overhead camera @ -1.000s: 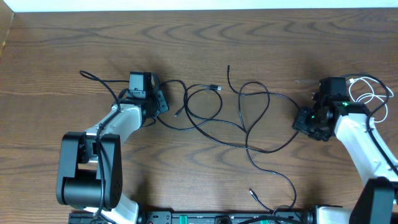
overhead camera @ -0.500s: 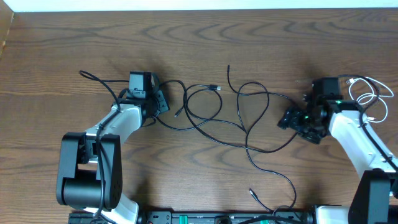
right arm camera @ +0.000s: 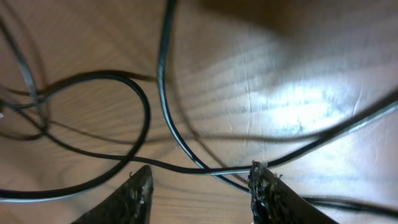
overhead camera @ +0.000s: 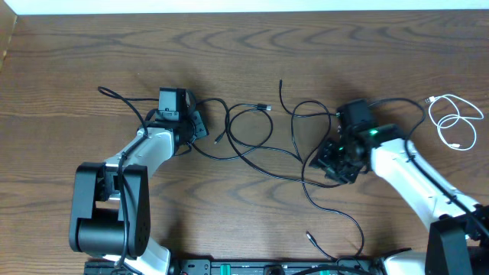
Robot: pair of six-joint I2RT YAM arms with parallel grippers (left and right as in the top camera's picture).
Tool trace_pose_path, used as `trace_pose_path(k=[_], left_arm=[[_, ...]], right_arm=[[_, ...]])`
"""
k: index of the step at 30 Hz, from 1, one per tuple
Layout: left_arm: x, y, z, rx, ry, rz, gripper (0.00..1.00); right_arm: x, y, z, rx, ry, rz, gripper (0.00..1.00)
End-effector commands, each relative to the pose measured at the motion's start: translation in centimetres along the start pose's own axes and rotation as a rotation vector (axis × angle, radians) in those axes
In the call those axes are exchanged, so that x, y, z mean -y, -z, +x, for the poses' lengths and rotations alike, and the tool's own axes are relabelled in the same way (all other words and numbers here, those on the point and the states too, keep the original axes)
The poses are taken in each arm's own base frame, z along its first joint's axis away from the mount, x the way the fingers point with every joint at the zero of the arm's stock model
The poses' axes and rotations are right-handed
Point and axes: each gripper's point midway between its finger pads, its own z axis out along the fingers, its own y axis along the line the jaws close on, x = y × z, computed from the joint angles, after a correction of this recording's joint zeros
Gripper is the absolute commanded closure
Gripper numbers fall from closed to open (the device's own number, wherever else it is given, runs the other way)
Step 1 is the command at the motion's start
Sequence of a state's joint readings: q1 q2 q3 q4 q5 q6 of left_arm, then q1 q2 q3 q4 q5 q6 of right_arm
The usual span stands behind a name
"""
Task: Untangle cables
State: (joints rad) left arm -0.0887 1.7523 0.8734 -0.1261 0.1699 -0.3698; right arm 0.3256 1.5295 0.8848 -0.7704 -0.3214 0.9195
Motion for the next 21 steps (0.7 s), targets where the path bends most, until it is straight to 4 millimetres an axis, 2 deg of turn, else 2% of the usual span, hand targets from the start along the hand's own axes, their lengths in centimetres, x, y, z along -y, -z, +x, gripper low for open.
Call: trace_pose_path(k=[1, 3, 9, 13, 19, 21], left_arm=[[-0.9, -0.3, 0.6, -0.019, 0.018, -0.034, 0.51], [-0.9, -0.3, 0.6, -0.019, 0.018, -0.034, 0.51], [-0.9, -0.3, 0.6, -0.018, 0.043, -0.034, 0.51], [-0.9, -0.3, 0.6, -0.018, 0.047, -0.035, 0.51], [-0.9, -0.3, 0.6, -0.018, 0.047, -0.035, 0.51], [-0.9, -0.3, 0.6, -0.018, 0.048, -0.035, 0.51]], right_arm=[[0.9, -0.8, 0.5, 0.071, -0.204, 0.089, 0.52], [1.1, -1.2, 1.1, 0.091, -0.25, 0.113, 0.52], [2.2, -2.3, 2.4, 0.134, -0.383, 0.165, 0.61], [3.3, -3.3, 2.4, 0.185, -0.441, 0.171, 0.68], [3.5, -4.8, 1.9, 0.203, -0.429, 0.117, 0.83], [3.7, -5.1, 1.9, 0.205, -0.427, 0.108, 0.85]])
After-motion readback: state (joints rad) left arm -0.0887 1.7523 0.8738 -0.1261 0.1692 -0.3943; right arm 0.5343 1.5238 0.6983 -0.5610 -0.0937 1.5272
